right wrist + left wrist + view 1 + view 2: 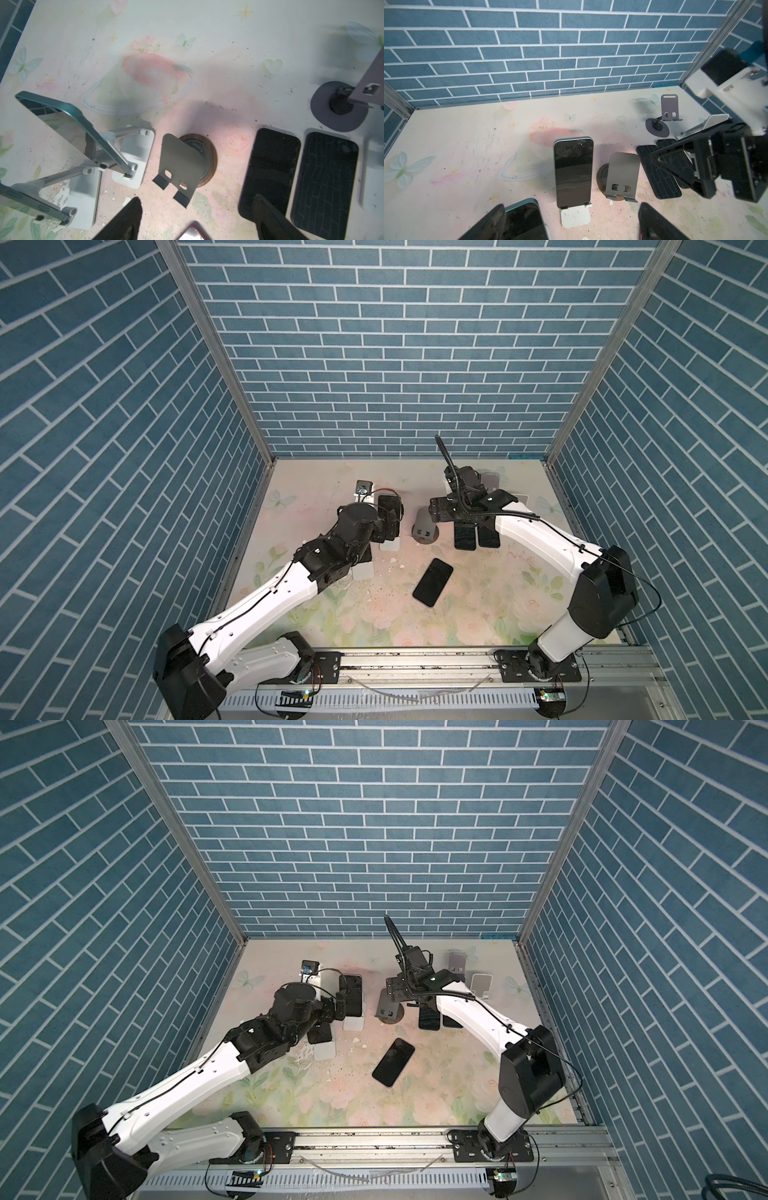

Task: Remove the phone from the phone stand

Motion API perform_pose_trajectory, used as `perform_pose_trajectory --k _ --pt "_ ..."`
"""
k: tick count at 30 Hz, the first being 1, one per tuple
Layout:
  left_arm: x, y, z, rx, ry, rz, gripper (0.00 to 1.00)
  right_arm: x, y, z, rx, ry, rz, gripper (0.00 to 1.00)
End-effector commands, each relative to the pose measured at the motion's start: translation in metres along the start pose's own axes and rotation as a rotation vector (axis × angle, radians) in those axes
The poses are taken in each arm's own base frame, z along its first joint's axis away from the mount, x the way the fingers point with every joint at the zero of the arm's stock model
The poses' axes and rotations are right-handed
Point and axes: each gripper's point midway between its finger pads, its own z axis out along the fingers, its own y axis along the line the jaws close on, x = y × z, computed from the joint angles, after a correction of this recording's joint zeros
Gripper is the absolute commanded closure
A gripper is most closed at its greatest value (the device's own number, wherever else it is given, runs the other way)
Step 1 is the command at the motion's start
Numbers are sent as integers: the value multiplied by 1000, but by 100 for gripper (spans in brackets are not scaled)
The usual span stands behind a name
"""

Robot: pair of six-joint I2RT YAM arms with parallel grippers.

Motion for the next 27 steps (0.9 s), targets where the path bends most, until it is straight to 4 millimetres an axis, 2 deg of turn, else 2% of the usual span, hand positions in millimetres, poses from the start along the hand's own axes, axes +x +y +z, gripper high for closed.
perform_pose_trajectory --k 1,9,12,14,15,21,27 --pt "4 20 -12 -27 4 -20 0 -15 22 -2 6 -46 -5 15" --pt "11 46 -25 -35 22 -89 0 -15 65 12 -10 -71 -41 14" --pt "11 55 -29 -49 25 -109 0 -15 78 15 -6 -85 -33 11" --pt "11 61 -32 -57 24 -119 0 -15 84 18 4 -92 -26 7" --pt "10 66 -33 -66 21 -127 0 -15 85 20 18 -95 -18 1" --pt "8 87 -33 -74 32 -183 0 -13 100 35 53 -119 17 1" --pt "9 91 -30 -67 46 -200 0 -15 118 41 57 -152 1 1"
